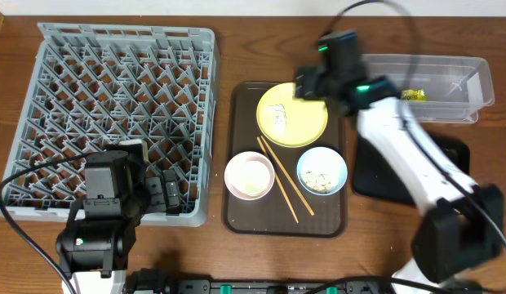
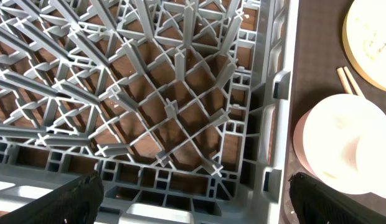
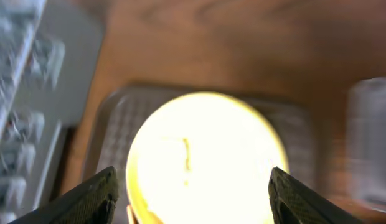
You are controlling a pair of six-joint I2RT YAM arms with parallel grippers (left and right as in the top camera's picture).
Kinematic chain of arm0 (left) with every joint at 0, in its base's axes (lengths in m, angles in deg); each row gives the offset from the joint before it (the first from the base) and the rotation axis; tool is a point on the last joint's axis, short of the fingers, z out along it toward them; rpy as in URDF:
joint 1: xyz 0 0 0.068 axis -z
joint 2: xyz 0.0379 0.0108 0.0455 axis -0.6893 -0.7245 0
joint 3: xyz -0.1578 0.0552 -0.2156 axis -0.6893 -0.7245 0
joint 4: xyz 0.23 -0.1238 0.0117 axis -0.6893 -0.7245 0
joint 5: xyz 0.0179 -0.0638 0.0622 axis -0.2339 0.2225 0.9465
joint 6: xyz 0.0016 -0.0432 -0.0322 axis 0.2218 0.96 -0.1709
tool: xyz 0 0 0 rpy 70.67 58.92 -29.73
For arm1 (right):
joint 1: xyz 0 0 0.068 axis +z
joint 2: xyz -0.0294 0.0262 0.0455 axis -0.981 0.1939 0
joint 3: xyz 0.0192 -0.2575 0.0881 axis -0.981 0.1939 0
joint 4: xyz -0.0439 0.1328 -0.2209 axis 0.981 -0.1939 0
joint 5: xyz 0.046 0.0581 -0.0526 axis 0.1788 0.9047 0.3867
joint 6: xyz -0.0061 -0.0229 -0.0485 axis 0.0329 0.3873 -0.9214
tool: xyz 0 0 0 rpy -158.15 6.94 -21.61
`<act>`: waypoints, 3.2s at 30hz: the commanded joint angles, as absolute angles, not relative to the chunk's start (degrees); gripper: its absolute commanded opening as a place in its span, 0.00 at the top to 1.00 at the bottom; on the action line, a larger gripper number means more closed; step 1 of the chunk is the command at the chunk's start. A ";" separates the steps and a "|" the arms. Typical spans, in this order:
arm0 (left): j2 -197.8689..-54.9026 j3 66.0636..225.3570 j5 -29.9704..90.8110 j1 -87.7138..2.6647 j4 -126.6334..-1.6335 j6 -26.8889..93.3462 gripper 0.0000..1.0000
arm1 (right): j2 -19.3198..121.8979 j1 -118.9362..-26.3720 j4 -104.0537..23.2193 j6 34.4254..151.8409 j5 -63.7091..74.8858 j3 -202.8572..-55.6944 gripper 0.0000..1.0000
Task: Sort waste into correct bins and load items into the dishwasher
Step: 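Carry the wrapper to the clear bin and release it, then grasp the white tissue on the yellow plate with the right gripper, then drop the tissue into the clear bin with the right gripper, then grasp the rim of the light-blue rice bowl with the right gripper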
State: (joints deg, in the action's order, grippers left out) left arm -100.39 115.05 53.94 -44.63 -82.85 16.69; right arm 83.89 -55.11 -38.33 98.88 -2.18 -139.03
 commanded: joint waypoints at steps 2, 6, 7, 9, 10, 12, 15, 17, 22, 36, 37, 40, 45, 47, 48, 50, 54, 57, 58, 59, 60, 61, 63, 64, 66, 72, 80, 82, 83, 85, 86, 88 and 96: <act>-100.34 116.36 54.00 -44.50 -83.07 17.22 0.03 | 90.36 -52.03 -38.29 96.59 -3.54 -138.93 0.28; -100.34 116.36 54.00 -44.50 -83.07 17.22 0.03 | 95.41 -50.04 -38.18 97.90 -3.71 -138.93 0.33; -100.34 116.36 54.00 -44.50 -83.05 17.22 0.03 | 96.43 -49.76 -38.02 98.68 -3.71 -138.93 0.34; -100.34 116.36 54.00 -44.50 -83.05 17.22 0.03 | 98.27 -49.37 -37.52 99.54 -3.67 -138.93 0.35; -100.34 116.36 54.00 -44.50 -83.05 17.22 0.03 | 99.04 -49.21 -37.32 99.97 -3.69 -138.93 0.36; -100.34 116.36 54.00 -44.50 -83.05 17.22 0.03 | 100.39 -48.91 -37.08 100.04 -3.69 -138.93 0.38; -100.34 116.36 54.00 -44.50 -83.05 17.22 0.03 | 101.77 -48.36 -37.00 100.00 -3.71 -138.93 0.48; -100.34 116.36 54.00 -44.50 -83.05 17.22 0.03 | 102.34 -48.25 -37.02 100.04 -3.71 -138.93 0.66; -100.34 116.36 54.00 -44.50 -83.05 17.22 0.03 | 100.57 -48.95 -37.19 100.00 -4.52 -138.99 0.99; -100.34 116.36 54.00 -44.50 -83.05 17.22 0.03 | 81.35 -64.16 -40.10 108.37 -21.59 -138.99 0.98; -100.34 116.33 54.00 -44.50 -83.05 17.22 0.03 | 81.35 -65.85 -40.62 110.12 -21.53 -138.99 0.98; -100.34 116.33 54.03 -44.50 -83.05 17.22 0.03 | 82.45 -70.87 -43.16 117.42 -21.35 -138.97 0.95; -100.34 116.33 54.00 -44.50 -83.05 17.22 0.03 | 85.70 -76.23 -43.09 120.41 -16.35 -138.97 0.90; -100.34 116.33 54.00 -44.50 -83.05 17.22 0.03 | 87.01 -77.60 -42.99 120.41 -15.01 -138.97 0.83; -100.34 116.33 54.00 -44.50 -83.05 17.22 0.03 | 87.41 -78.13 -42.94 120.39 -14.44 -138.97 0.76; -100.34 116.36 54.00 -44.50 -83.05 17.22 0.03 | 87.50 -79.03 -42.55 120.32 -13.96 -138.97 0.55; -100.34 116.33 54.00 -44.50 -83.05 17.22 0.03 | 84.98 -79.99 -40.34 113.24 -9.61 -138.99 0.30; -100.34 116.33 54.00 -44.50 -83.05 17.22 0.03 | 80.94 -79.86 -41.32 105.92 -3.34 -138.99 0.29; -100.34 116.36 54.00 -44.50 -83.05 17.22 0.03 | 79.41 -79.68 -42.48 103.78 -0.41 -138.99 0.29; -100.34 116.36 54.00 -44.50 -83.05 17.22 0.03 | 77.73 -79.33 -44.49 100.80 3.22 -138.99 0.28; -100.34 116.33 54.00 -44.50 -83.03 17.22 0.03 | 76.35 -78.81 -46.70 97.46 6.65 -138.99 0.28; -100.34 116.33 54.00 -44.50 -83.03 17.22 0.03 | 75.12 -78.17 -49.06 94.64 9.51 -138.97 0.29; -100.34 116.33 54.00 -44.50 -83.03 17.22 0.03 | 73.31 -76.34 -54.68 90.66 12.42 -138.97 0.30; -100.34 116.33 54.00 -44.50 -83.05 17.22 0.03 | 72.72 -75.13 -57.37 89.22 12.83 -138.97 0.30; -100.34 116.33 54.00 -44.50 -83.05 17.22 0.03 | 72.37 -71.97 -62.50 87.67 12.70 -138.95 0.34; -100.34 116.33 54.00 -44.50 -83.07 17.22 0.03 | 72.46 -60.21 -66.37 89.26 7.83 -133.64 0.37; -100.34 116.33 54.00 -44.50 -83.07 17.22 0.03 | 72.52 -47.62 -54.35 94.69 1.91 -119.06 0.38; -100.34 116.33 54.00 -44.50 -83.07 17.22 0.03 | 72.52 -45.43 -50.02 95.21 1.51 -115.89 0.41; -100.34 116.33 54.03 -44.50 -83.07 17.22 0.03 | 72.52 -44.51 -48.01 96.13 1.05 -114.47 0.43; -100.34 116.33 54.00 -44.50 -83.07 17.22 0.03 | 72.52 -43.18 -44.95 98.18 -0.54 -112.06 0.50; -100.34 116.33 54.00 -44.50 -83.09 17.22 0.04 | 72.52 -42.70 -43.60 99.25 -1.35 -110.93 0.52; -100.34 116.33 54.00 -44.50 -83.23 17.22 0.03 | 72.52 -42.02 -41.11 101.02 -2.23 -108.78 0.60; -100.34 116.31 54.00 -44.50 -83.51 17.22 0.03 | 72.54 -41.63 -36.71 103.47 -2.25 -104.37 0.82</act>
